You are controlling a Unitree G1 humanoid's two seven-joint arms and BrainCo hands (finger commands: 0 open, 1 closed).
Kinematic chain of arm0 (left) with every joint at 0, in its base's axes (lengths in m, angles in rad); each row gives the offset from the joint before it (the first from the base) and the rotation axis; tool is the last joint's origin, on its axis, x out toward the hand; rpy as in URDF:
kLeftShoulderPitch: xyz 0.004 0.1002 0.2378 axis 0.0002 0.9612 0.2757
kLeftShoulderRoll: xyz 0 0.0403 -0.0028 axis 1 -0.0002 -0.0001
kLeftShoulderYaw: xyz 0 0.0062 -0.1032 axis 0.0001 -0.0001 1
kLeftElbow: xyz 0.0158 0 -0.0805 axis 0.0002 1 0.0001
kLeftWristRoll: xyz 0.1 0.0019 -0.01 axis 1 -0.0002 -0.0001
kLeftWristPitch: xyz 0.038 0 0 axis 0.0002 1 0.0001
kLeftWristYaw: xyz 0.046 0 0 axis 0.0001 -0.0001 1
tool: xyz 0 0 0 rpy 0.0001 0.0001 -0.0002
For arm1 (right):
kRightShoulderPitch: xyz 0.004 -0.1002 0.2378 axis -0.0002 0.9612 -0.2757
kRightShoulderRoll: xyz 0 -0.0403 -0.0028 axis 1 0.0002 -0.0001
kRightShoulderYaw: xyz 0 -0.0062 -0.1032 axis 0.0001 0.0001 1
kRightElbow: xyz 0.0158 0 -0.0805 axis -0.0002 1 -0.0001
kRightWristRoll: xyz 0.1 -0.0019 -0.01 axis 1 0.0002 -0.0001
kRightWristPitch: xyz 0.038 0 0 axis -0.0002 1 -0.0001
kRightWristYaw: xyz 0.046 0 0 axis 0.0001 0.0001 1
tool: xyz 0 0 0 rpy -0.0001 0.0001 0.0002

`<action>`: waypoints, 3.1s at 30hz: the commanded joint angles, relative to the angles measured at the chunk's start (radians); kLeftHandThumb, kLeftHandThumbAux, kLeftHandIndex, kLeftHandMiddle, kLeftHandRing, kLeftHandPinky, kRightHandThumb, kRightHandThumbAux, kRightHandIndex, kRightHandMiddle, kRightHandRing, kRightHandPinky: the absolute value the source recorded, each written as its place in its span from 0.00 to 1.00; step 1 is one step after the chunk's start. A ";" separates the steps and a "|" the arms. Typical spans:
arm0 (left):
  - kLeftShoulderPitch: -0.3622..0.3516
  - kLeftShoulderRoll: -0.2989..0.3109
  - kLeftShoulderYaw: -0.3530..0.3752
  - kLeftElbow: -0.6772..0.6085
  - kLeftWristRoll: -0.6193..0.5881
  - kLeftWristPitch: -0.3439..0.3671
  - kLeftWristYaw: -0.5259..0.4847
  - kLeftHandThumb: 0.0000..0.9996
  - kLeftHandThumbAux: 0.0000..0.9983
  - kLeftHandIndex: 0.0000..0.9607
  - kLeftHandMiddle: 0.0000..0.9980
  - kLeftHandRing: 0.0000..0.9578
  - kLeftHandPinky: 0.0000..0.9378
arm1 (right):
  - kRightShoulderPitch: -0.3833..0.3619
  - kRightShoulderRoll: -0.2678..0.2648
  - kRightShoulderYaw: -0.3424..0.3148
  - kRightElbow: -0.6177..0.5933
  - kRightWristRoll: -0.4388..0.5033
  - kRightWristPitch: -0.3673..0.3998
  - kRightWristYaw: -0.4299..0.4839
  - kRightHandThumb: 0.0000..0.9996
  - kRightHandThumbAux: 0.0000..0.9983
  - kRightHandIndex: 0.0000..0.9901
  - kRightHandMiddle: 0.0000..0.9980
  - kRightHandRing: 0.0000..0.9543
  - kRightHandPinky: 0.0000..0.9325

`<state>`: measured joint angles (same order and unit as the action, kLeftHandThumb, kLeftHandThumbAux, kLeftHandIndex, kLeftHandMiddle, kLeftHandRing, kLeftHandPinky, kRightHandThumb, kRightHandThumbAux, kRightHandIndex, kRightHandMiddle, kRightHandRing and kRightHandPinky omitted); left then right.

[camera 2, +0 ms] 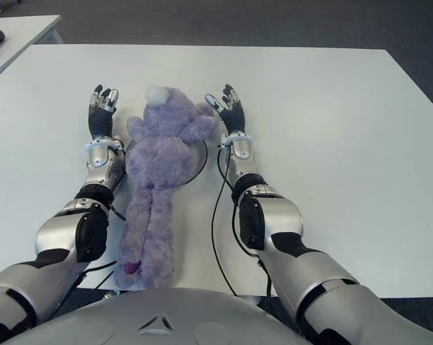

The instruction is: Put the doll into the plate.

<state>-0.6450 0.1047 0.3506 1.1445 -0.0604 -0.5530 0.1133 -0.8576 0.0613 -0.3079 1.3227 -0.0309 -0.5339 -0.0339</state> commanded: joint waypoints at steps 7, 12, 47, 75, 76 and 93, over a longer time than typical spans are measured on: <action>0.295 -0.087 0.052 0.153 -0.061 0.021 -0.040 0.00 0.49 0.05 0.14 0.09 0.00 | 0.113 0.058 -0.072 0.026 0.082 0.043 0.019 0.00 0.63 0.01 0.01 0.00 0.00; 0.297 -0.082 0.062 0.153 -0.065 0.021 -0.056 0.00 0.49 0.05 0.14 0.09 0.00 | 0.127 0.057 -0.084 0.027 0.099 0.047 0.039 0.00 0.63 0.01 0.01 0.00 0.00; 0.306 -0.058 0.087 0.155 -0.077 0.024 -0.085 0.00 0.52 0.05 0.14 0.08 0.00 | 0.277 0.090 -0.108 0.037 0.091 0.080 0.071 0.00 0.68 0.03 0.04 0.02 0.05; 0.323 -0.031 0.041 0.155 -0.035 0.011 -0.041 0.00 0.76 0.08 0.12 0.09 0.06 | 0.307 0.088 0.141 0.038 -0.104 0.095 -0.130 0.07 0.96 0.14 0.18 0.17 0.19; 0.324 -0.031 0.041 0.155 -0.037 0.010 -0.041 0.00 0.77 0.08 0.12 0.09 0.07 | 0.308 0.088 0.145 0.039 -0.106 0.096 -0.134 0.07 0.96 0.14 0.18 0.17 0.18; 0.326 -0.028 0.031 0.156 -0.039 0.014 -0.031 0.00 0.79 0.07 0.12 0.09 0.07 | 0.310 0.087 0.166 0.038 -0.101 0.097 -0.154 0.05 0.97 0.15 0.19 0.18 0.19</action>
<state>-0.6174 0.1553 0.3736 1.1445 -0.0940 -0.5518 0.0588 -0.7751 0.0718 -0.1500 1.2487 -0.1233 -0.5342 -0.1699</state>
